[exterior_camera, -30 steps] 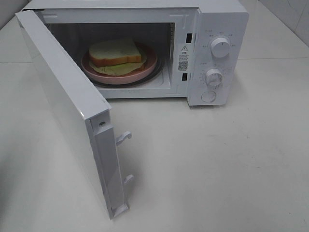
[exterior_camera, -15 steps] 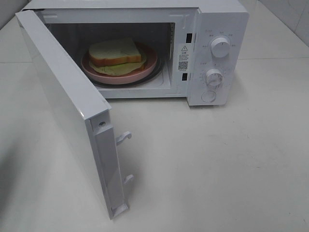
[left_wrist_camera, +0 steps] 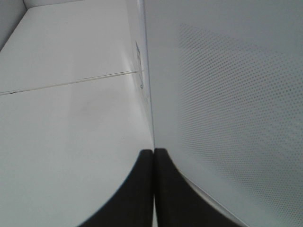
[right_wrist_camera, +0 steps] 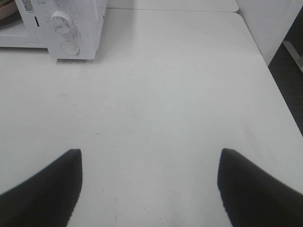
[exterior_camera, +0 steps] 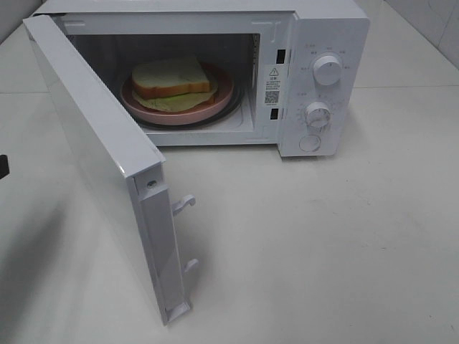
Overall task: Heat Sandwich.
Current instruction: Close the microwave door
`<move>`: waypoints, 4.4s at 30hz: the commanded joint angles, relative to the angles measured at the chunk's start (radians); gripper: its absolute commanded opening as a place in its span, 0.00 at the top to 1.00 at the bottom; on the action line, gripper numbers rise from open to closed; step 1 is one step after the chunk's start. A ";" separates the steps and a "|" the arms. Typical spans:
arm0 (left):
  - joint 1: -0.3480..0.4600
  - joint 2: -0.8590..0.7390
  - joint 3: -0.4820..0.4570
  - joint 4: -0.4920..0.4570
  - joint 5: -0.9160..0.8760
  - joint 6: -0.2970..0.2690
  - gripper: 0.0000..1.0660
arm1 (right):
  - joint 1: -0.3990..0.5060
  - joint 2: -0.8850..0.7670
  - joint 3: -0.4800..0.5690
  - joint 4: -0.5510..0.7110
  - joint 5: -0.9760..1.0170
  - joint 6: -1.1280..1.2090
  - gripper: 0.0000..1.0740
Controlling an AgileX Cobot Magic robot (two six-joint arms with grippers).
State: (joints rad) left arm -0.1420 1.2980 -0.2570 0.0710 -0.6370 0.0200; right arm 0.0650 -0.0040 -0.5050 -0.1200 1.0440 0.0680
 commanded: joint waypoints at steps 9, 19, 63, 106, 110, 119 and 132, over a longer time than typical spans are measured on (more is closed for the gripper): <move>-0.119 0.156 -0.132 0.020 -0.050 -0.004 1.00 | -0.008 -0.027 0.001 0.002 -0.006 -0.009 0.29; -0.203 0.258 -0.224 0.010 -0.050 -0.004 1.00 | -0.008 -0.027 0.001 0.002 -0.006 -0.009 0.29; -0.547 0.670 -0.811 -0.147 0.052 0.000 1.00 | -0.008 -0.027 0.001 0.002 -0.006 -0.008 0.29; -0.542 0.813 -1.105 -0.169 0.178 -0.004 1.00 | -0.008 -0.027 0.001 0.002 -0.006 -0.008 0.29; -0.545 0.791 -1.095 -0.169 0.193 -0.004 1.00 | -0.008 -0.027 0.001 0.002 -0.006 -0.008 0.29; -0.577 0.720 -0.973 -0.157 0.160 -0.003 1.00 | -0.008 -0.027 0.001 0.002 -0.006 -0.008 0.29; -0.637 0.602 -0.816 -0.157 0.175 -0.001 1.00 | -0.008 -0.027 0.001 0.002 -0.006 -0.008 0.29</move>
State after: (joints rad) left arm -0.7700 1.9220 -1.0870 -0.0770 -0.4580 0.0230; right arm 0.0650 -0.0040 -0.5050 -0.1160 1.0440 0.0680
